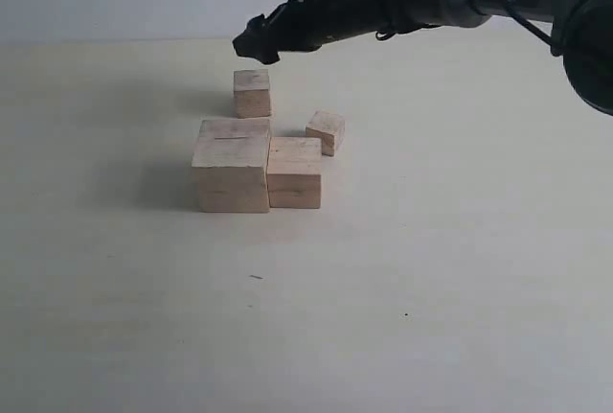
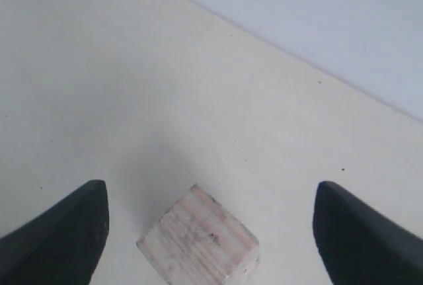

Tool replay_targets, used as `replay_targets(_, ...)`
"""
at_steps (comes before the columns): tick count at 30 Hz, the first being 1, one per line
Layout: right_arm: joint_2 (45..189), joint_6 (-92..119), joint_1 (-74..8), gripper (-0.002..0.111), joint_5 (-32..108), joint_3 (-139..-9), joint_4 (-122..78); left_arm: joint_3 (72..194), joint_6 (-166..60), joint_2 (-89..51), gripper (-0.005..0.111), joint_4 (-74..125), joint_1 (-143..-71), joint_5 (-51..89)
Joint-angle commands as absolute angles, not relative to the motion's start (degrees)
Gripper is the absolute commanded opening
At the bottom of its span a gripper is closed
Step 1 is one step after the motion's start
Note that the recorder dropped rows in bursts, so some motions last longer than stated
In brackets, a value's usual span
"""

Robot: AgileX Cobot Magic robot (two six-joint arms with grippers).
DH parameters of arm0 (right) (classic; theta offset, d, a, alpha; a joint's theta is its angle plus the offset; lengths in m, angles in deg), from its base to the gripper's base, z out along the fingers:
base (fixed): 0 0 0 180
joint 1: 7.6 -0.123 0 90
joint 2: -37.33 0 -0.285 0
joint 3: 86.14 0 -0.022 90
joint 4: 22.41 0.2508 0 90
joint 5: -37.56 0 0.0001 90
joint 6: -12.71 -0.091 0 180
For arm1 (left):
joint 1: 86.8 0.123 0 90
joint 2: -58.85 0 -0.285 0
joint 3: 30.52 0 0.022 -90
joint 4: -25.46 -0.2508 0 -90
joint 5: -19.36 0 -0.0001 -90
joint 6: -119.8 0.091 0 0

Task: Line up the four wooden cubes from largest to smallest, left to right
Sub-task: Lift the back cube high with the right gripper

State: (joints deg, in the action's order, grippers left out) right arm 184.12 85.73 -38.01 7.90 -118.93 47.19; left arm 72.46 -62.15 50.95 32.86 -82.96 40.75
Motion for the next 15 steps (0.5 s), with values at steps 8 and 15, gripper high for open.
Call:
replay_targets(8,183.7,37.97,-46.59,0.08,7.42,-126.48,3.81,72.26,-61.95,51.06,0.0,32.91,-82.79,40.14)
replay_targets(15,183.93,-8.56,-51.33,0.079,6.95,-131.21,-35.98,72.26,-61.95,51.06,0.0,32.91,-82.79,40.14)
